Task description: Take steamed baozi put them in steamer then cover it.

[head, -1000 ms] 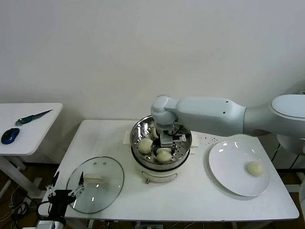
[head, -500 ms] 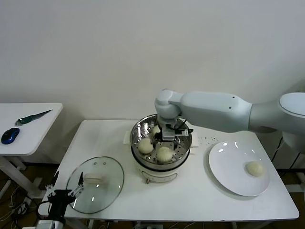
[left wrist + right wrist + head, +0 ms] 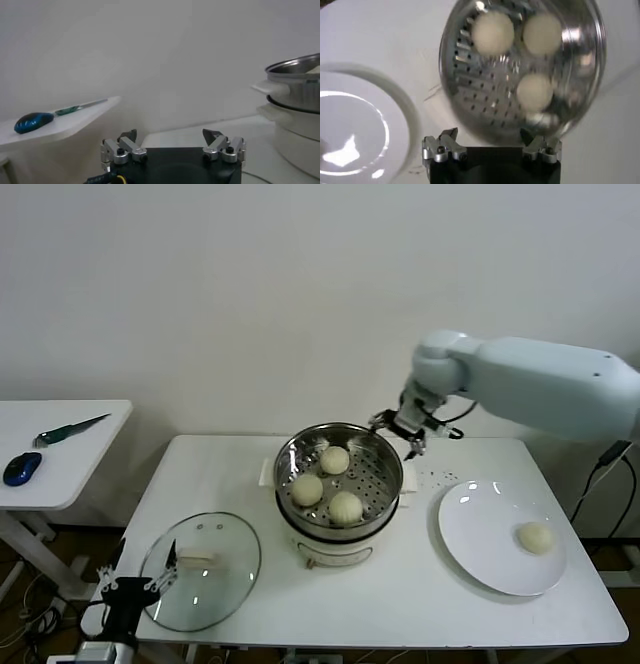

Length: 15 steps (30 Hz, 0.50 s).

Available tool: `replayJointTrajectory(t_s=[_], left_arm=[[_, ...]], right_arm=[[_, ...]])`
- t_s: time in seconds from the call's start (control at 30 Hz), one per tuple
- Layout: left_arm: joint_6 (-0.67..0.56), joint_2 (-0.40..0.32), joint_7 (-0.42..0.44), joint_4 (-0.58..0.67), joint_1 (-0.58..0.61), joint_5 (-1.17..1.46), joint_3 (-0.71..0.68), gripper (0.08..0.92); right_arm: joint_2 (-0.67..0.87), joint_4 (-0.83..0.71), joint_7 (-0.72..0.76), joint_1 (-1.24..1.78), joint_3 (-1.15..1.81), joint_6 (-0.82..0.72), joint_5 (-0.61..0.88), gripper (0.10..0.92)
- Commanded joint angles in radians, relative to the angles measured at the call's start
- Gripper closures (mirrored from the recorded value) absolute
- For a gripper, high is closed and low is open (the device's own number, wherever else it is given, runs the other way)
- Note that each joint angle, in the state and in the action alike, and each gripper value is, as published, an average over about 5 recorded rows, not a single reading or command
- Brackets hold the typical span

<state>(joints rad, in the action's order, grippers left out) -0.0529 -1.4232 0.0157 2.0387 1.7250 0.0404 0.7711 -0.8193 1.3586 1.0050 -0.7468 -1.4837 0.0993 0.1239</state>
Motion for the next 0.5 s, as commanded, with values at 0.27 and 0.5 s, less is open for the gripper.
replayJointTrajectory(t_s=[0.27, 0.5], left_arm=[[0.024, -0.012, 0.0, -0.002, -0.033, -0.03, -0.008, 0.177], [0.029, -0.019, 0.001, 0.006, -0.033, -0.051, -0.011, 0.177]], right_arm=[[0.517, -0.083, 0.103, 0.63, 0.471, -0.238, -0.048, 0.203], [0.453, -0.2, 0.107, 0.961, 0.83, -0.208, -0.185, 0.203]])
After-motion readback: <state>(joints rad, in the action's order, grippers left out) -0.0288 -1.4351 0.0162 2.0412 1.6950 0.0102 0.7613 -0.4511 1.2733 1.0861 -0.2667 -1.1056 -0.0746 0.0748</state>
